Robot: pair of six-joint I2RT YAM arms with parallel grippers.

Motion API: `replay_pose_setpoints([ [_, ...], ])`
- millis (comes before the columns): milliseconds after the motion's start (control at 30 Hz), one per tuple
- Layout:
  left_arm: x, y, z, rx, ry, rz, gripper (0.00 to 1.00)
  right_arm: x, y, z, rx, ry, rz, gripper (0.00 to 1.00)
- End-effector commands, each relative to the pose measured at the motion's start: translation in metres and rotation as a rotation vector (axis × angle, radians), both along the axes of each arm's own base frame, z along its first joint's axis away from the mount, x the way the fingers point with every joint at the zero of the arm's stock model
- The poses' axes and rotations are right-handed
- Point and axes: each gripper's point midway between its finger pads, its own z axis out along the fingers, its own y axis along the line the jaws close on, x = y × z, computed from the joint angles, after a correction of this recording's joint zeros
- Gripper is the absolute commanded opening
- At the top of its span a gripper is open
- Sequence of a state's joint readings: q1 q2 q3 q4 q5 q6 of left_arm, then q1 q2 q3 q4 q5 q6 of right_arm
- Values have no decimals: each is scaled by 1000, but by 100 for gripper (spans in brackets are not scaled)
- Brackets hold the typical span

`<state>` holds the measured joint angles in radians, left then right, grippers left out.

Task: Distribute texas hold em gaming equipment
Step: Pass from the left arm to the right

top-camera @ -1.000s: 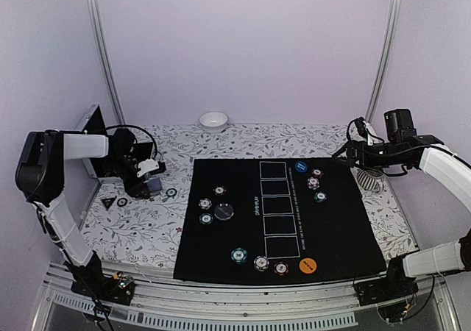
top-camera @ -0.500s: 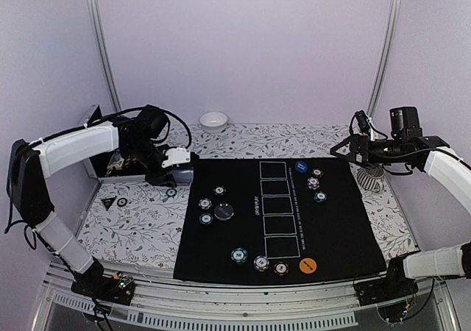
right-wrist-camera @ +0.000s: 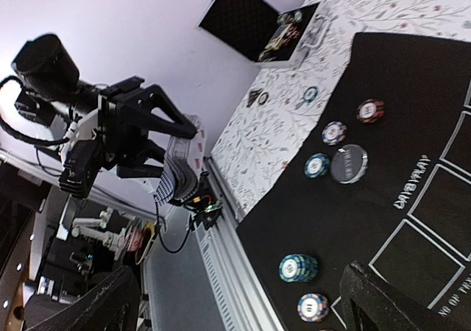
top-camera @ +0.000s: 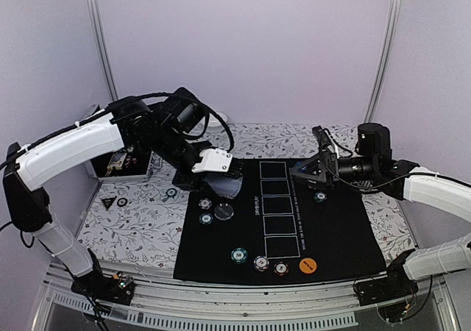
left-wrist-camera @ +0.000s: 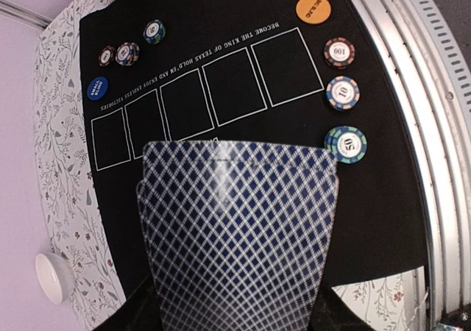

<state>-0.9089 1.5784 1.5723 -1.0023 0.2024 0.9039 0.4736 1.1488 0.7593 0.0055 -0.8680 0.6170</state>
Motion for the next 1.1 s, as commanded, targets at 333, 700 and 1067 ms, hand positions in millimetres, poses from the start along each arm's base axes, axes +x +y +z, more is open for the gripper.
replay_pose_setpoints([
  [333, -11, -26, 4, -6, 65, -4, 54, -29, 105, 3, 105, 19, 252, 99],
  [700, -11, -31, 5, -14, 45, -6, 54, -18, 145, -10, 126, 94, 313, 89],
  [1067, -2, -29, -3, 9, 18, 31, 53, -20, 160, -12, 141, 122, 352, 50],
])
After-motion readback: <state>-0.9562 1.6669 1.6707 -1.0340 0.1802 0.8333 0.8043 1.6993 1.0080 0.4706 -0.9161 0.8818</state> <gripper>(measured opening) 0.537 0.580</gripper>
